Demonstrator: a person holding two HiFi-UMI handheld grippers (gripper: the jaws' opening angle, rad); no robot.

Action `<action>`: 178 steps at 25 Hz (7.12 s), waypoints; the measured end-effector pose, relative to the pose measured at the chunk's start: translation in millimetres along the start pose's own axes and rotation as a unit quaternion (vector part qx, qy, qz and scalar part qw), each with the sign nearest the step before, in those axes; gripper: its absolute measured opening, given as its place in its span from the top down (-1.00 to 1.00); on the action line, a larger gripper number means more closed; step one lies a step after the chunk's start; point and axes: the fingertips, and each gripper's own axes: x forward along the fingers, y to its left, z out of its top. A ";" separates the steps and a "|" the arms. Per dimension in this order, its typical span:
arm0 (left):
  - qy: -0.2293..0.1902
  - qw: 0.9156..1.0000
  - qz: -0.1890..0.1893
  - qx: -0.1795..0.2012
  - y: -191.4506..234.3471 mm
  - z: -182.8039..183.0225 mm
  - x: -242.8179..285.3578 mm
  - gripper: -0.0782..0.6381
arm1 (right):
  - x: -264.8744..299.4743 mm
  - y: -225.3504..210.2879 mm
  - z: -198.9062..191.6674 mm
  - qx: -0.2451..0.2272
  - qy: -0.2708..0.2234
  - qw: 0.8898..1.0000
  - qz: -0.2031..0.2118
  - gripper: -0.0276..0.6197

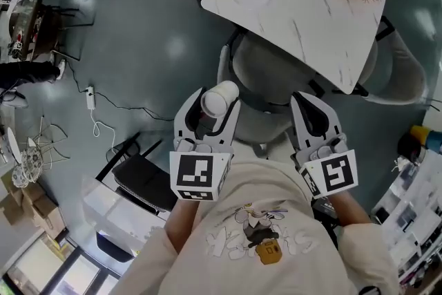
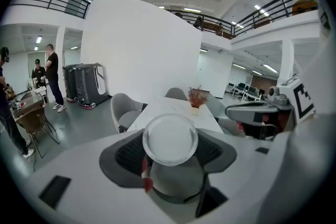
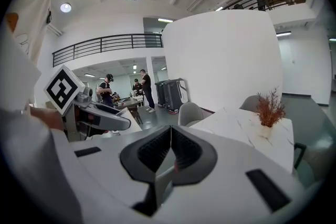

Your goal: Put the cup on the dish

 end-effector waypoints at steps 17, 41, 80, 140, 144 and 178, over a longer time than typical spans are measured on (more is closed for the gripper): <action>0.037 0.992 -0.115 0.042 68.0 12.9 84.5 0.01 | 88.0 -13.8 -2.4 0.041 0.047 0.992 -0.111 0.90; 0.034 0.983 -0.108 0.147 45.9 32.5 167.0 0.01 | 165.0 -34.6 -28.2 -0.007 0.064 0.998 -0.014 0.90; 0.057 0.986 -0.073 0.141 69.0 -4.8 324.5 0.01 | 278.2 -144.4 -113.4 0.042 0.050 0.996 -0.056 0.90; 0.026 0.993 -0.086 0.073 88.0 -23.1 385.7 0.01 | 317.2 -172.4 -156.0 0.061 0.057 0.994 -0.075 0.90; 0.030 0.992 -0.090 0.082 86.3 -27.5 370.0 0.03 | 309.3 -165.4 -145.9 0.055 0.045 0.994 -0.079 0.90; 0.035 0.992 -0.118 0.033 17.8 13.1 222.7 0.77 | 194.7 -105.8 -49.7 0.011 0.013 0.994 -0.112 0.90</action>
